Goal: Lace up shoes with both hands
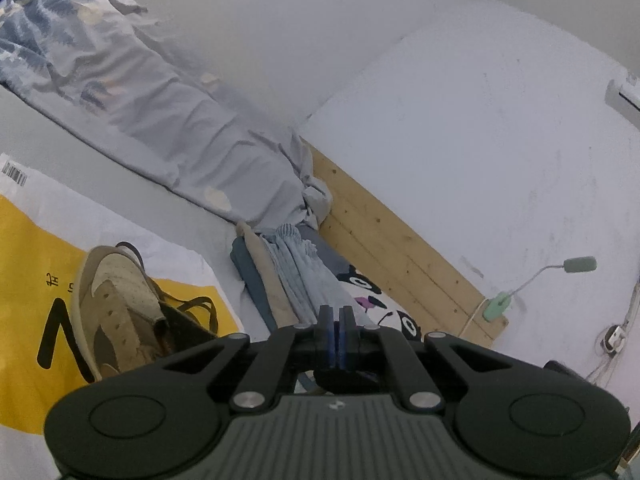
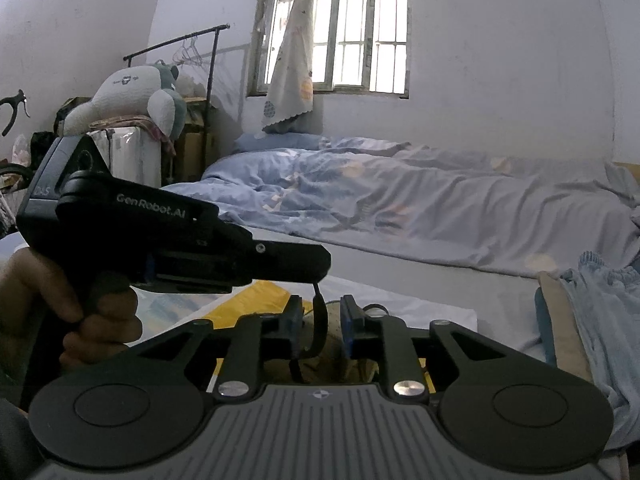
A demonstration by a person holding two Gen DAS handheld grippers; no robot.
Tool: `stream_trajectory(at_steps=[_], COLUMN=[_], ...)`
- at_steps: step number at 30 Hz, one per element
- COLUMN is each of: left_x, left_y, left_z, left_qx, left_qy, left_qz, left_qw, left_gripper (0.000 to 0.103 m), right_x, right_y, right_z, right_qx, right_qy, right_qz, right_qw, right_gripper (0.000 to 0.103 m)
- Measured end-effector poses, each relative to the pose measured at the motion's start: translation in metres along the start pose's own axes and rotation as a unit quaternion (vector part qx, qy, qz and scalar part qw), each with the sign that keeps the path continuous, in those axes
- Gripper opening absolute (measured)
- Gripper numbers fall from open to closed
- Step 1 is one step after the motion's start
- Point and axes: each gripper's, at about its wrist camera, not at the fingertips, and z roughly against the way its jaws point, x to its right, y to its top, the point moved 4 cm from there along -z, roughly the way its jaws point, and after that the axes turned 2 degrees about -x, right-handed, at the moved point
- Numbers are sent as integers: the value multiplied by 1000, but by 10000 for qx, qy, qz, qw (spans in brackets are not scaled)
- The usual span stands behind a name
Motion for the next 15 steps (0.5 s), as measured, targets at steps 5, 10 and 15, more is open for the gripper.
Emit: stream_trajectory(at_steps=[5, 10, 15], left_x=[0, 1, 2], left_y=[-1, -2, -3], left_z=[-1, -2, -2], left_qx=[-37, -78, -89], left_qy=[-8, -6, 20], left_qz=[-24, -51, -57], left_qw=[10000, 10000, 9999], left_gripper=[0, 0, 0], right_x=[-1, 0, 1], right_y=[-2, -1, 3], right_z=[2, 2, -1], right_qx=[0, -34, -48], right_qy=[39, 38, 28], right_qz=[51, 99, 138], right_qw=[10000, 9999, 9999], right_gripper=[19, 10, 6])
